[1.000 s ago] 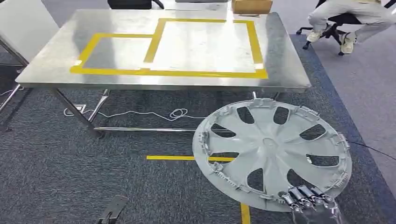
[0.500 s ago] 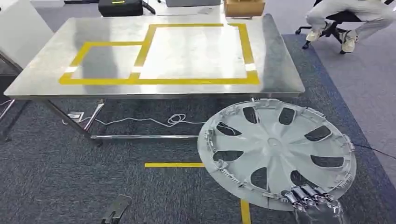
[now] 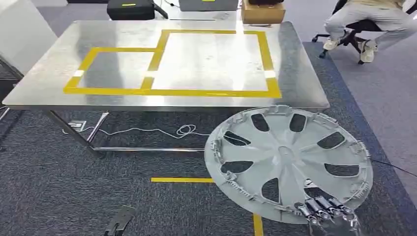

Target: Take the parts from the cabinet and place them on the table.

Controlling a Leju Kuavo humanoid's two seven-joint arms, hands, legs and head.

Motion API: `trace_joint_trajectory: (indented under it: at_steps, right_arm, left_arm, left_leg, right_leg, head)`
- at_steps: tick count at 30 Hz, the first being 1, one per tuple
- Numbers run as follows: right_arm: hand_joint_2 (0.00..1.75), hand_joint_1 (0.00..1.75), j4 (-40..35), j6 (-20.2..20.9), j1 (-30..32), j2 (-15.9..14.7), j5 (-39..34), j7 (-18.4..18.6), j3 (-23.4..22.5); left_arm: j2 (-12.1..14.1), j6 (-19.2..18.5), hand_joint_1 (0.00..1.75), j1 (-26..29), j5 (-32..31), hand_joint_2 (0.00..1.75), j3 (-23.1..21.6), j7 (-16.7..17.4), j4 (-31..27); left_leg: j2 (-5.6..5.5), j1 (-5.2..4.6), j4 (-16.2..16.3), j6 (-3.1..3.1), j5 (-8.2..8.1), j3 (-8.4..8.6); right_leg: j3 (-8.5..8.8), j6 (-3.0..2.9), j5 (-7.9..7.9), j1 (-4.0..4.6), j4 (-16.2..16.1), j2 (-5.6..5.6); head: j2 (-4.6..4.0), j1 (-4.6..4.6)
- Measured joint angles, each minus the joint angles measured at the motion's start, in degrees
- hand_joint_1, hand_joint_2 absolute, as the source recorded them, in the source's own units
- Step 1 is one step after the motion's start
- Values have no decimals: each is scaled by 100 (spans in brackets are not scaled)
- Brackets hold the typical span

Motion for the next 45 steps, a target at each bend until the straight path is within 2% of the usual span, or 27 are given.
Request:
trace_joint_trajectory:
  at_steps: [2,3,4,5,7,8,9,12,14,16,18,19,20,22,23,24,27,29,32,33,34,35,37,38,39,43,45]
  right_arm:
    - [175,143,0,0,-12,0,0,-2,0]
    - [175,143,0,0,-8,0,0,-2,0]
    - [175,143,0,0,2,0,0,-2,0]
    - [175,143,0,0,9,0,0,-2,0]
    - [175,143,0,0,15,0,0,-2,0]
    - [175,143,4,0,5,0,0,-9,0]
    - [175,143,7,0,4,0,0,-11,0]
    - [175,143,9,0,19,0,0,-17,-2]
    - [175,143,9,0,23,0,0,-17,-2]
    - [175,143,7,0,19,0,0,-17,-4]
    - [175,143,9,0,18,0,0,-26,-4]
    - [175,143,13,0,14,0,0,-39,-4]
    - [175,143,24,0,12,2,0,-72,-4]
    - [175,143,35,0,-20,9,0,-118,-2]
    - [175,143,44,2,-50,13,0,-122,-2]
    - [175,143,63,2,-99,15,0,-133,-2]
    - [175,143,74,2,-138,33,0,-159,2]
    - [175,143,79,2,-144,33,0,-168,2]
    - [175,143,120,2,-182,35,0,-188,2]
    - [175,143,127,7,-184,37,0,-188,2]
    - [175,143,147,11,-188,37,0,-188,2]
    - [175,143,168,13,-199,37,0,-188,2]
    - [175,143,221,17,-233,37,0,-181,4]
    - [175,143,249,20,-281,37,0,-155,20]
    - [175,143,282,26,-364,42,0,-126,50]
    - [175,143,407,44,-590,61,2,18,184]
    - [175,143,485,118,-757,98,2,66,269]
  left_arm:
    - [-4,0,0,-4,0,175,0,0,0]
    - [-9,0,0,8,0,175,0,0,0]
    - [-15,0,0,16,0,175,0,0,0]
    - [-22,2,0,17,2,175,2,0,0]
    - [-26,9,0,14,2,175,2,0,0]
    - [-22,9,0,9,2,175,4,0,0]
    - [-24,9,0,5,2,175,9,0,0]
    - [-22,17,0,7,2,175,17,0,0]
    - [-22,24,0,6,2,175,20,0,0]
    - [-22,24,0,10,2,175,24,0,0]
    - [-22,24,0,31,11,175,26,0,0]
    - [-22,22,0,37,15,175,28,-2,0]
    - [-20,17,0,38,37,175,33,-9,0]
    - [-2,0,0,38,55,175,57,-46,0]
    - [15,-11,0,42,59,175,79,-59,0]
    - [24,-13,0,34,63,175,98,-74,0]
    - [26,-15,0,48,66,175,114,-87,0]
    - [28,-13,0,61,68,175,118,-87,0]
    - [31,-19,0,54,76,175,122,-94,0]
    - [31,-20,0,62,76,175,125,-94,0]
    - [31,-22,0,68,83,175,127,-96,0]
    - [33,-26,0,74,92,175,129,-96,0]
    - [33,-35,0,77,103,175,131,-98,0]
    - [33,-37,0,79,101,175,131,-98,0]
    - [39,-39,0,66,96,175,131,-98,0]
    - [48,-55,0,54,48,175,131,-87,-2]
    - [63,-79,0,42,20,175,131,-81,-2]
  left_leg:
    - [1,-9,4,29,-38,17]
    - [0,-9,9,27,-62,37]
    - [-2,-7,9,24,-94,74]
    - [-8,-3,10,16,-123,116]
    - [-23,7,30,-40,-212,211]
    - [-26,-37,58,-86,-252,215]
    - [-37,-43,84,-107,-276,207]
    - [-36,-28,42,-161,-280,236]
    - [-23,-22,258,-236,-449,165]
    - [-15,6,1146,-278,-864,-267]
    - [-14,11,1859,-289,-1038,-662]
    - [-14,10,1840,-282,-930,-686]
    - [-14,9,1574,-261,-690,-595]
    - [-14,-16,560,-162,-71,-179]
    - [-14,-37,272,-94,-14,-45]
    - [-5,-55,163,-72,-81,13]
    - [-9,-68,107,-68,-129,6]
    - [-9,-4,-59,-35,-78,133]
    - [-3,-5,-68,27,-112,162]
    - [-3,-9,-66,30,-125,171]
    - [-4,-10,-66,27,-143,189]
    - [-8,-9,-65,25,-166,222]
    - [-25,-6,-58,-14,-234,322]
    - [-24,-12,-52,-45,-272,349]
    - [-25,-66,-6,-87,-307,322]
    - [-16,-51,-10,-161,-334,345]
    - [-8,-41,332,-236,-549,204]
  right_leg:
    - [-543,33,-353,-8,915,-2]
    - [-723,46,-338,-9,1143,-3]
    - [-742,51,-139,-11,1036,-4]
    - [-642,54,117,-15,729,-5]
    - [-218,48,744,-31,-342,-20]
    - [-116,45,686,-3,-517,-20]
    - [-69,-20,711,-23,-554,3]
    - [-65,-107,698,-1,-566,7]
    - [-21,-180,683,-37,-587,-9]
    - [6,-224,653,-30,-587,-21]
    - [35,-242,621,-24,-587,-19]
    - [63,-242,603,-23,-586,-14]
    - [98,-236,578,-19,-587,-4]
    - [197,-217,527,-7,-588,1]
    - [195,-206,505,-18,-600,2]
    - [205,-161,480,16,-587,15]
    - [217,-64,492,-6,-657,-9]
    - [186,-8,398,3,-564,-13]
    - [-525,42,-177,-15,751,-8]
    - [-745,57,-241,-14,1095,-10]
    - [-840,64,-164,-14,1171,-9]
    - [-783,64,65,-15,963,-10]
    - [-314,44,710,-22,-110,-19]
    - [-133,33,820,-23,-531,-26]
    - [6,16,732,-7,-627,-24]
    - [-19,-115,714,-22,-624,-2]
    - [21,-185,699,-46,-638,-19]
  head:
    - [0,-11]
    - [0,-9]
    - [0,-9]
    - [0,-7]
    - [0,-4]
    - [0,0]
    - [0,-2]
    - [0,-22]
    - [0,-45]
    - [0,-63]
    - [0,-64]
    - [0,-65]
    - [0,-66]
    - [0,-68]
    - [0,-57]
    - [0,-59]
    - [0,-68]
    - [0,-66]
    - [0,-20]
    - [0,-22]
    - [0,-13]
    - [0,-20]
    - [0,-18]
    - [-2,-13]
    - [0,-4]
    - [0,-26]
    - [0,-74]
